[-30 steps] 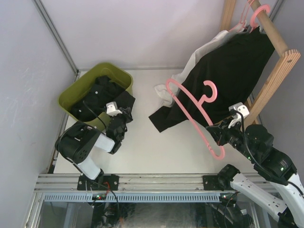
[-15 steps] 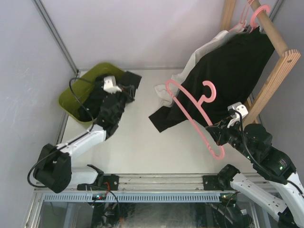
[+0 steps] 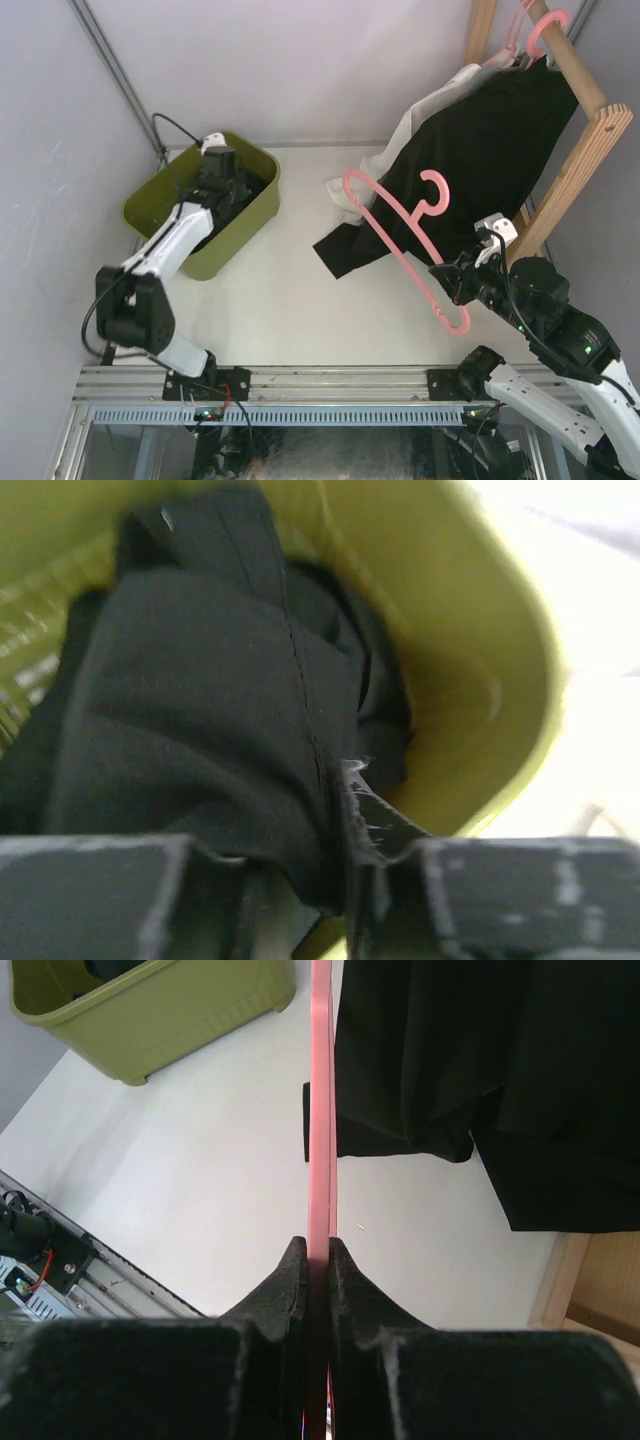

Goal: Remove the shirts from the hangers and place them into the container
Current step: Place the shirt in the bin, then place the hanger at the clothesline.

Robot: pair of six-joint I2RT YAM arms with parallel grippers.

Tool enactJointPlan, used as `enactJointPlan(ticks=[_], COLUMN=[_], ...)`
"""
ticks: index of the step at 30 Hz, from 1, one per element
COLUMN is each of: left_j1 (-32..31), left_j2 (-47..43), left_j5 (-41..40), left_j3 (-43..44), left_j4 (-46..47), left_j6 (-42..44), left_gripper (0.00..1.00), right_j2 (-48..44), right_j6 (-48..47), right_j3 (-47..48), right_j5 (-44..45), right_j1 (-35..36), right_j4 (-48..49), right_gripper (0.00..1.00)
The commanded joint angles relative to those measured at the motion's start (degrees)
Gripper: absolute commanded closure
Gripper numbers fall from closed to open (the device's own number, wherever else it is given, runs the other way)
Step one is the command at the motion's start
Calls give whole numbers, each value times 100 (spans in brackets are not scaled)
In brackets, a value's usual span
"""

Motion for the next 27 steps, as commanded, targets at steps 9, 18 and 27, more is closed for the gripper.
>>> enactJointPlan(ticks=[9, 18, 27], left_j1=[3, -270, -3602], left_j2=[-484, -2046, -3672], left_j5=[816, 1197, -205], left_j3=[753, 253, -1210], left_j4=[-1638, -1505, 375], left_j6=[219, 146, 1076], left_gripper=[0, 0, 1], right_j2=[80, 285, 734], right_j6=[6, 274, 1603], right_j3=[131, 117, 121], right_j5=[-609, -770, -255], right_j1=[-7, 2, 51], right_j4=[635, 1097, 1509], right_gripper=[100, 100, 100])
